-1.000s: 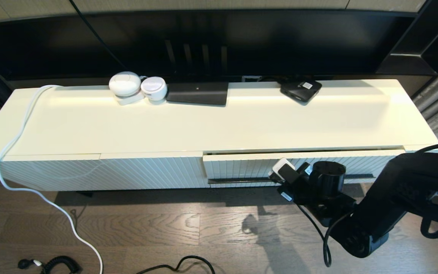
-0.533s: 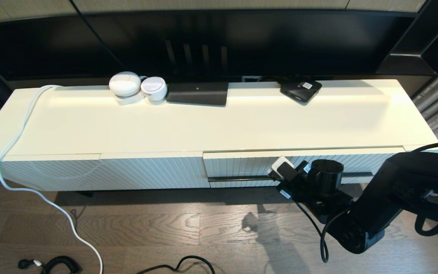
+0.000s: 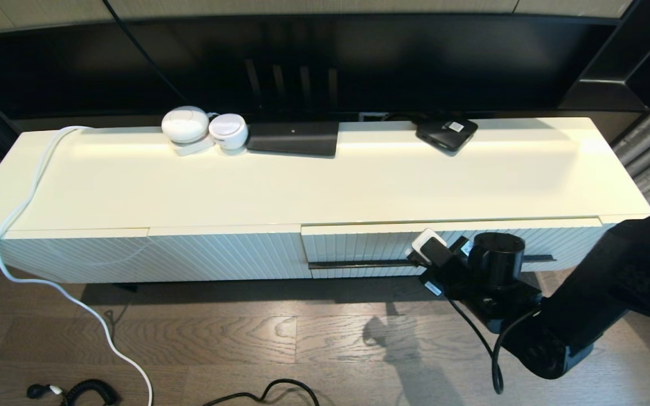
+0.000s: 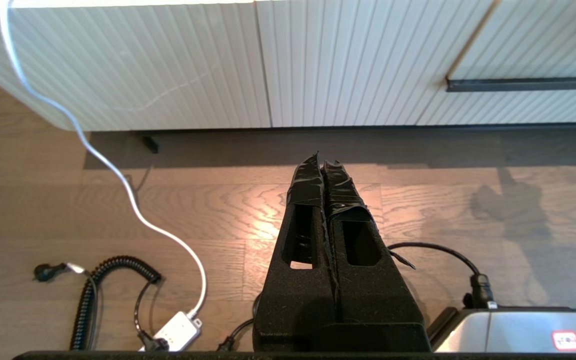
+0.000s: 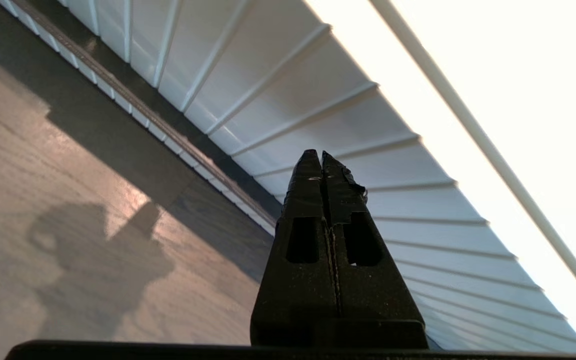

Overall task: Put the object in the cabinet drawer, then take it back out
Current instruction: Close the drawer, then open the drawer

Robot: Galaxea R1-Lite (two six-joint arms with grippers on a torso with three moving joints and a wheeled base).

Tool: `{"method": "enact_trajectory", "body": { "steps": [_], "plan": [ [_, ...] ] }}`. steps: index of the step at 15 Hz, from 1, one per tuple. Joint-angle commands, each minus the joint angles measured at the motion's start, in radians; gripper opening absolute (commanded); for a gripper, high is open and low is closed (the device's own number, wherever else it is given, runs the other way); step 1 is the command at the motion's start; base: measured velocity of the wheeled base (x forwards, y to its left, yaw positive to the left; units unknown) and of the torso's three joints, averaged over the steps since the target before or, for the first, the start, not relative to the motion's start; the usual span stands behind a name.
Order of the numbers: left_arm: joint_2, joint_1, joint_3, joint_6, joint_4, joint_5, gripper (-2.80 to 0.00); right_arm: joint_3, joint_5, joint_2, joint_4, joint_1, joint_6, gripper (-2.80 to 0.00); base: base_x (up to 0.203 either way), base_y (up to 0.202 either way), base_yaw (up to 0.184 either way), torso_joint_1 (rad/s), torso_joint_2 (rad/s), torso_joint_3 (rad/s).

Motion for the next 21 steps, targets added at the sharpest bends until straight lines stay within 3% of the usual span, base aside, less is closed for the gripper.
{"method": "enact_trajectory", "body": {
  "steps": [1,4,8,12,15,18,21],
  "plan": [
    [0.0,0.0,0.002,-0.001,0.0,0.0,-2.8,0.049,0.0,-0.121,0.026,0.0,-0.003,-2.8,0.0,0.0,0.0,0.0,0.0,0.0],
    [0.0,0.0,0.0,-0.001,0.0,0.0,-2.8,0.149,0.001,-0.367,0.198,0.0,0.002,-2.8,0.0,0.0,0.0,0.0,0.0,0.0],
    [0.0,0.0,0.002,-0.001,0.0,0.0,-2.8,0.251,0.004,-0.713,0.585,0.005,0.042,-2.8,0.0,0.0,0.0,0.0,0.0,0.0],
    [0.0,0.0,0.0,-0.001,0.0,0.001,-2.8,0.267,0.027,-1.13,1.187,-0.03,0.151,-2.8,0.0,0.0,0.0,0.0,0.0,0.0],
    [0.0,0.0,0.0,-0.001,0.0,0.0,-2.8,0.203,0.109,-1.363,1.703,-0.195,0.209,-2.8,0.0,0.0,0.0,0.0,0.0,0.0],
    [0.0,0.0,0.0,-0.001,0.0,0.0,-2.8,0.175,0.181,-1.493,1.887,-0.291,0.221,-2.8,0.0,0.0,0.0,0.0,0.0,0.0],
    [0.0,0.0,0.0,-0.001,0.0,0.0,-2.8,0.176,0.214,-1.523,1.918,-0.309,0.19,-2.8,0.0,0.0,0.0,0.0,0.0,0.0]
  ]
}}
